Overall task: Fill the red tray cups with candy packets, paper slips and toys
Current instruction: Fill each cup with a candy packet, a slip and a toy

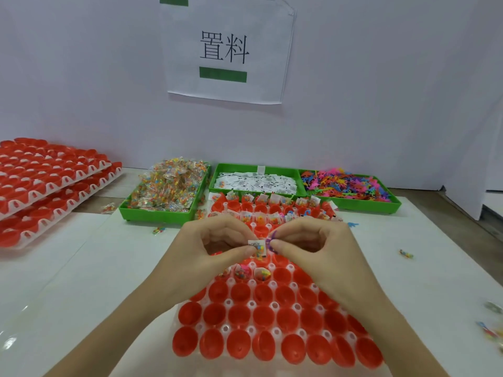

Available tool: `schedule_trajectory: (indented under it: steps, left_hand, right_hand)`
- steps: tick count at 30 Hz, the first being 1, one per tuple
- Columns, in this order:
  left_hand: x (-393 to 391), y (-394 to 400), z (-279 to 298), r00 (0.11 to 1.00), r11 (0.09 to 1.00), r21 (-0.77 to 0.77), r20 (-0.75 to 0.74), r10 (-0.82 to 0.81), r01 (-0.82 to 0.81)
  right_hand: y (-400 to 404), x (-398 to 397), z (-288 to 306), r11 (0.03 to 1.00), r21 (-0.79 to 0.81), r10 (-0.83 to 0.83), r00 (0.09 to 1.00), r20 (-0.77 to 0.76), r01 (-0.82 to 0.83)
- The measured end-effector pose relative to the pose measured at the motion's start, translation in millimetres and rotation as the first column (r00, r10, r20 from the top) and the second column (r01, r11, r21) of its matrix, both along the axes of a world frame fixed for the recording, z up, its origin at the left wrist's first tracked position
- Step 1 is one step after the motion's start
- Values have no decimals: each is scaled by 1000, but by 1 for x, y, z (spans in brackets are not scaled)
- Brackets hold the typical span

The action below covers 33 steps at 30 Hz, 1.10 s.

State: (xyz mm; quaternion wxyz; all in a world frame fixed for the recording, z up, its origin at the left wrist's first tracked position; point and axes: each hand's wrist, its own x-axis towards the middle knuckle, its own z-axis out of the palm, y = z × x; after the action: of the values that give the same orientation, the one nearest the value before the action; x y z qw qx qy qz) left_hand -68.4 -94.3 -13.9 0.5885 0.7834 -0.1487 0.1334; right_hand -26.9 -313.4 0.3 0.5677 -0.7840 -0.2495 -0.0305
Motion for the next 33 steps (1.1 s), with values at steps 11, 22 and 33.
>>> schedule_trajectory:
  steps: [11, 22, 33]
  left_hand:
    - [3, -10, -5, 999, 1000, -17, 33, 18, -17]
    - [6, -30, -7, 953, 903, 387, 294, 70, -186]
    - [11, -36, -16, 956, 792, 591, 290, -34, -151]
  right_hand:
    - [-4, -6, -4, 992, -65, 109, 994, 8, -109]
    - [-22, 4, -2, 969, -223, 90, 994, -68, -103]
    - [-20, 2, -11, 879, -476, 42, 992, 116, 19]
